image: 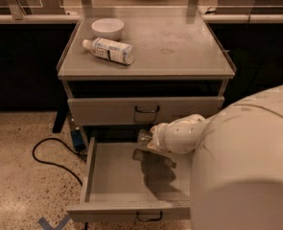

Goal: Pick water bottle from middle drawer and place on counter

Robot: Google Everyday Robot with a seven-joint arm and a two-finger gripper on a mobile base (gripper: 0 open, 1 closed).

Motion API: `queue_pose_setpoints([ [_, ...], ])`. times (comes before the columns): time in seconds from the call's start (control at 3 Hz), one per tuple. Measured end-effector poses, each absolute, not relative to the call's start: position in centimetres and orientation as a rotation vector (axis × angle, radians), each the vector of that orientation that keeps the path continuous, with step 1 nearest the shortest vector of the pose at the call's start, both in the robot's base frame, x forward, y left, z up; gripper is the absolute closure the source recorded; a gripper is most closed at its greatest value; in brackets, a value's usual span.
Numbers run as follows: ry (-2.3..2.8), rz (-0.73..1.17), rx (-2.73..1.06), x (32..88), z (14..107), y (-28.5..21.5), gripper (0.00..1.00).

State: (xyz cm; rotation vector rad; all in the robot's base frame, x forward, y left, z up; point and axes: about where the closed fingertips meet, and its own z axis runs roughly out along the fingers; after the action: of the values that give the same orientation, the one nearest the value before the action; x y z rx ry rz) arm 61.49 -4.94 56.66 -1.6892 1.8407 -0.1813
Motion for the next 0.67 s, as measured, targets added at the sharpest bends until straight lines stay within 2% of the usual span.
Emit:
queue_pose_setpoints([
  [0.33,1.866,-0.153,-1.734,61.3,56.3,-4.4,1.00],
  [0.67,1.808,-0.089,-1.792,63.2,59.9,-0.6,1.00],
])
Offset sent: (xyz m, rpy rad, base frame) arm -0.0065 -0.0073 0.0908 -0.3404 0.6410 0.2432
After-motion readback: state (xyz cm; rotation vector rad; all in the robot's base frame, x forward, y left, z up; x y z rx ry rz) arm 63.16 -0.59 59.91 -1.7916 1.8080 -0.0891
